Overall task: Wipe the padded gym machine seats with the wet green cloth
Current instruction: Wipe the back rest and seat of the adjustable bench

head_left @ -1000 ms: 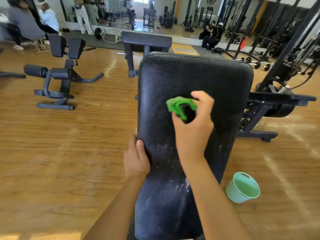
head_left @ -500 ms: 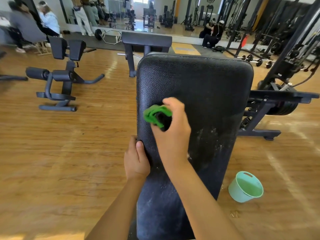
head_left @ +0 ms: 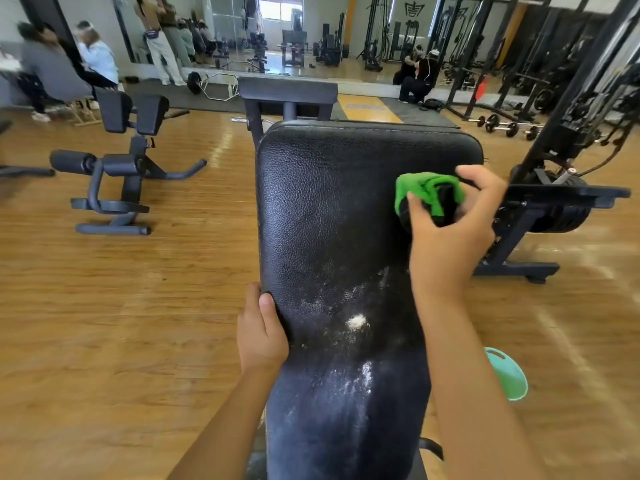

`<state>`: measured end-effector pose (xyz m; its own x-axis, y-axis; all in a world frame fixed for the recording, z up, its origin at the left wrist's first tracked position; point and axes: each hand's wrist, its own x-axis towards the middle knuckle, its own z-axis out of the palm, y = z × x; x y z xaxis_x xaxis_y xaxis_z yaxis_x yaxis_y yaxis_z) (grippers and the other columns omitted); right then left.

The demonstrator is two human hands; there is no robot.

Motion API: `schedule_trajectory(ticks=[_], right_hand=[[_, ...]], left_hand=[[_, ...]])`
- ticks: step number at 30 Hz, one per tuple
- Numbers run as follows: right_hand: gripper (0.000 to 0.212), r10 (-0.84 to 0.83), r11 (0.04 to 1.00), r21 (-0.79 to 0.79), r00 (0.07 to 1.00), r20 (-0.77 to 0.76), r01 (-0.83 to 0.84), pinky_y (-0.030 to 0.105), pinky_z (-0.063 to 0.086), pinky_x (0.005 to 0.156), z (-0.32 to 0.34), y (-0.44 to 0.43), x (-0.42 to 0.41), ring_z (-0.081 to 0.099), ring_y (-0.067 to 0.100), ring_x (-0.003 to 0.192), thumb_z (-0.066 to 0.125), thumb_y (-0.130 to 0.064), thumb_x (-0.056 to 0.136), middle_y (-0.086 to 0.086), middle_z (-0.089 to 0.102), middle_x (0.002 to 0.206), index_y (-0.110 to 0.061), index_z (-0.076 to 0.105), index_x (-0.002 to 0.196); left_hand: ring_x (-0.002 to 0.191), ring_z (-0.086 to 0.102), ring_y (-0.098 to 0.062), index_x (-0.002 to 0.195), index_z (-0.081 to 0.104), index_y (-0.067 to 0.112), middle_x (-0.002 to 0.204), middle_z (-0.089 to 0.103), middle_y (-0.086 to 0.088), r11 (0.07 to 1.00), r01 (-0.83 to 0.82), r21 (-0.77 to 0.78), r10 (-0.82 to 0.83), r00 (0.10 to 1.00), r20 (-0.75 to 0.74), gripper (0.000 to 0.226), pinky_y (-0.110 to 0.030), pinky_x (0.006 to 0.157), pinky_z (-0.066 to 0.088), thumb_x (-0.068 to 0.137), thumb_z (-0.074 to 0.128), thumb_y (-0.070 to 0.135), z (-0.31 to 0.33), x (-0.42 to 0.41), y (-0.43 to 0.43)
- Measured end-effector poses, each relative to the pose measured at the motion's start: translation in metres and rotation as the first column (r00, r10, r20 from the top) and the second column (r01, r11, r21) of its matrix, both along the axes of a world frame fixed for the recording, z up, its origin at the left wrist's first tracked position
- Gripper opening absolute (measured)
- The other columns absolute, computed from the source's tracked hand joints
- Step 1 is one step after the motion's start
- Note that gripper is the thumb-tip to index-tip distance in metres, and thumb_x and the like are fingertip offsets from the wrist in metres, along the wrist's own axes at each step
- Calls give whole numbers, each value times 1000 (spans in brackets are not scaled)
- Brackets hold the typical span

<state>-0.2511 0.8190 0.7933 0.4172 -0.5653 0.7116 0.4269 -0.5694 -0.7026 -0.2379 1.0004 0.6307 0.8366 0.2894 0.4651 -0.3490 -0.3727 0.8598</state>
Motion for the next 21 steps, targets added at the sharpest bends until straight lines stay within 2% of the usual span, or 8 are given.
schedule_trajectory(ticks=[3,6,9,12,16,19,21], right_hand=[[49,-42,999,29,999,0,42,20,50,87,3,-7,-3,61,5,95,76,-5,76,-15,58,98,-9,50,118],[50,-21,1000,-19,999,-35,21,26,50,85,-11,9,-4,63,15,96,77,-6,73,-2,63,103,-17,52,115],[54,37,999,-19,997,-63,-38,24,49,85,-28,25,-9,63,18,97,79,-6,71,1,64,105,-25,50,112],[60,129,989,-55,980,-154,-139,22,49,85,-39,32,-20,63,17,98,81,-5,71,1,65,105,-33,46,111],[61,292,946,-61,916,-274,-319,12,48,83,-48,25,-39,63,8,97,85,-9,69,-2,64,103,-32,49,112],[67,303,941,-59,908,-289,-333,7,46,81,-54,18,-52,57,1,98,87,-4,64,0,56,107,-31,48,111],[70,293,950,-19,912,-286,-312,6,46,80,-55,13,-56,56,0,97,88,-2,62,2,52,107,-35,45,106]], left_hand=[[64,45,-13,101,53,8,74,52,6,1000,-11,-8,11,1000,3,53,-44,60,34,95,17,46,1,0,-1],[65,45,-16,102,54,4,75,57,-6,1000,-27,0,27,1000,-15,59,-43,59,37,94,15,48,-1,1,-1],[63,42,-14,99,54,3,71,52,4,999,-33,-6,33,999,-28,62,-44,59,37,93,15,51,-1,0,-1],[64,44,-18,97,53,5,70,49,11,999,-43,5,44,999,-32,63,-44,59,37,93,14,53,1,-1,-1],[64,43,-21,97,53,4,70,46,12,998,-55,12,56,997,-45,64,-42,60,34,91,13,54,3,-4,-1],[60,40,-17,95,51,6,68,47,11,999,-53,2,53,997,-53,61,-42,59,33,91,13,54,2,-3,-2],[61,42,-21,93,50,6,67,47,6,999,-53,-1,53,997,-54,60,-44,59,34,91,14,53,1,-3,-2]])
